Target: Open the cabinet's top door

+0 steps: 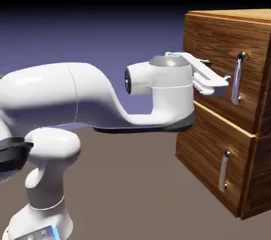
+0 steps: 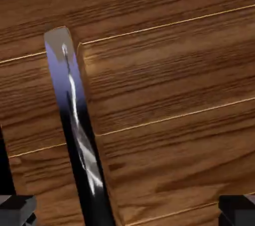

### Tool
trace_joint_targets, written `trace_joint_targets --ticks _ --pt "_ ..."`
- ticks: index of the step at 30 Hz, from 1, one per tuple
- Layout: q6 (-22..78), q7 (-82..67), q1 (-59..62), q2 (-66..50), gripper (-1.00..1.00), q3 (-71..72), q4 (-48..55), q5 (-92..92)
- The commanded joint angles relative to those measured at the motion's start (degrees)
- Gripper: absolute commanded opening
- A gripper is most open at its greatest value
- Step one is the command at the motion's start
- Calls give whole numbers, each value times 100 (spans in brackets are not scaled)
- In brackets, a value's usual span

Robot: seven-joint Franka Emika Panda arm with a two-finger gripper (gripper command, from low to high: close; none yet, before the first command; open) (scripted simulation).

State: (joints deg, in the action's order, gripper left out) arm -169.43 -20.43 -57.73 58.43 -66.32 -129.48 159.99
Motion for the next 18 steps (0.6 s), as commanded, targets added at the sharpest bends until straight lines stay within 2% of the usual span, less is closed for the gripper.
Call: trace_joint_targets --ticks 1,4,9,10,18 --pt "7 -98 -89 40 100 -103 49 250" --pt "16 -215 -195 88 100 -226 108 546" --pt "134 -214 -1205 -137 100 -768 878 602" --pt "134 -214 -1205 -138 -100 -768 878 602" --pt "789 775 248 -818 -100 210 -170 561"
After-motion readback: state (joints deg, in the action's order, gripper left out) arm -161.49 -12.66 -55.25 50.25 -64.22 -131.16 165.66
